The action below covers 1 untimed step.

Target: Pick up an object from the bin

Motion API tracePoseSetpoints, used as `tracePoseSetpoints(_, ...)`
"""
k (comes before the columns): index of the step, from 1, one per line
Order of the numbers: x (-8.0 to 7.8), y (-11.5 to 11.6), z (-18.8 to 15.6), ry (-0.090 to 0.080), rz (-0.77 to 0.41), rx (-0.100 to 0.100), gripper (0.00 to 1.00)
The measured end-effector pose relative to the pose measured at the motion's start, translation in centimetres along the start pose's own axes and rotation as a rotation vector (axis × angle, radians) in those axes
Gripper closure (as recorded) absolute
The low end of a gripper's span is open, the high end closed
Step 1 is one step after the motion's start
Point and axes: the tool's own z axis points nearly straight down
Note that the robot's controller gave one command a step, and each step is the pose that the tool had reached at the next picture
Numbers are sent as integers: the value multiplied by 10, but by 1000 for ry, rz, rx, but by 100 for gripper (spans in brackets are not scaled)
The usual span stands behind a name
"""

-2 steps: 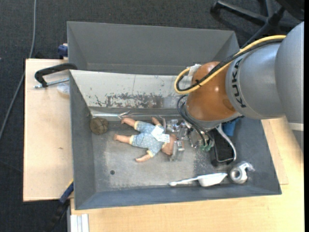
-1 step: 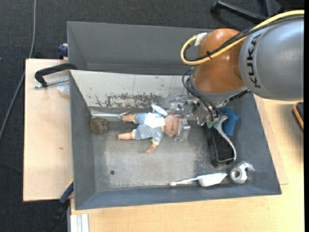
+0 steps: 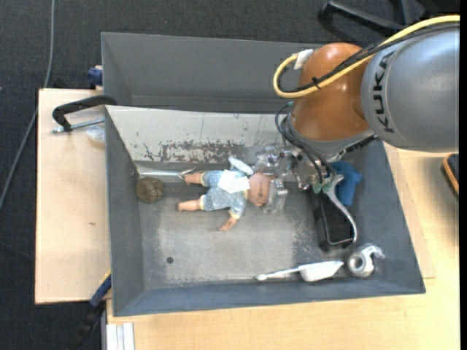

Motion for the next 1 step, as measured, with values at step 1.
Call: tracePoseSetpoints(1,-18,5,-73,-5,-49,0,100)
